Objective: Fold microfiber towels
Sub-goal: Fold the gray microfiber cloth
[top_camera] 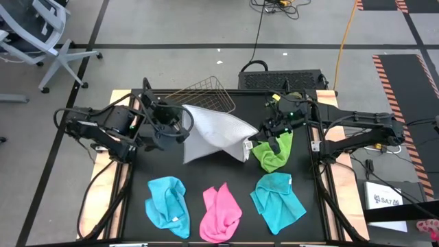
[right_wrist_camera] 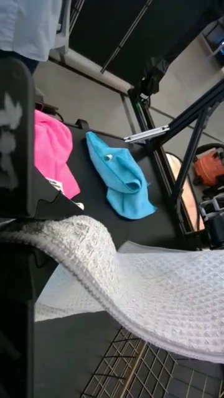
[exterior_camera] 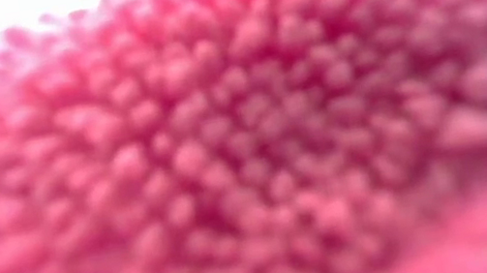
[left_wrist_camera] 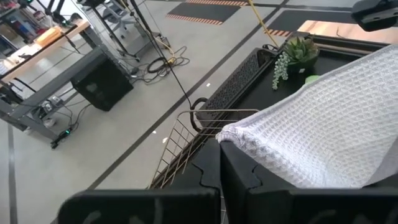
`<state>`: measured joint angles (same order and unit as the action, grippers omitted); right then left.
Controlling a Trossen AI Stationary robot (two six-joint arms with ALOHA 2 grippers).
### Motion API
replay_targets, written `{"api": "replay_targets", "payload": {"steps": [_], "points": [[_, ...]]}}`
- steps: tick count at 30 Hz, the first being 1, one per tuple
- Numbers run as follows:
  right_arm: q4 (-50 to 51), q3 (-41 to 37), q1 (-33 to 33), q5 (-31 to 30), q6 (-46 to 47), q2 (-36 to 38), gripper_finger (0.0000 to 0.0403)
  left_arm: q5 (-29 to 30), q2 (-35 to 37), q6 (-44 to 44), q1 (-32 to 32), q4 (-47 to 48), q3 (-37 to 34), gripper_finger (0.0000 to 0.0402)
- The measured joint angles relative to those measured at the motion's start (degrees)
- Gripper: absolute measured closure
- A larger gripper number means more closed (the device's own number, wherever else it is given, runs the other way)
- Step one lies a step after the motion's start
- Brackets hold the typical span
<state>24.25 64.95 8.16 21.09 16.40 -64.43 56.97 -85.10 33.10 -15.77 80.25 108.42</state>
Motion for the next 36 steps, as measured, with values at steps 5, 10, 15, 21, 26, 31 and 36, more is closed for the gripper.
{"api": "replay_targets", "payload": {"steps": [5,10,15,21,26,31,36], "points": [[0.3,0.0,0.0,0.1,0.6,0.0,0.0403,0.1,0.0,0.0,0.0,0.0,0.0,0.0402],[1.8,0.0,0.0,0.1,1.3,0.0,0.0403,2.6,0.0,0.5,0.0,0.0,0.0,0.0402],[1.0,0.0,0.0,-0.1,1.3,0.0,0.0403,2.5,0.3,-1.2,0.0,-1.0,-0.1,0.0402],[0.7,0.0,0.0,-0.2,0.1,0.0,0.0403,-5.7,1.2,-2.7,-0.4,-1.4,-0.1,0.0402],[0.7,0.0,0.0,-0.2,-2.1,0.0,0.0403,-9.5,1.7,-2.9,-0.4,-2.9,-0.1,0.0402],[0.9,0.0,0.0,-0.2,-2.6,0.0,0.0403,-12.1,1.7,-4.8,-0.4,-4.9,-0.1,0.0401],[1.0,0.0,0.0,0.0,-2.3,0.0,0.0403,-16.3,1.7,-4.5,0.0,-0.1,-0.1,0.0401]]}}
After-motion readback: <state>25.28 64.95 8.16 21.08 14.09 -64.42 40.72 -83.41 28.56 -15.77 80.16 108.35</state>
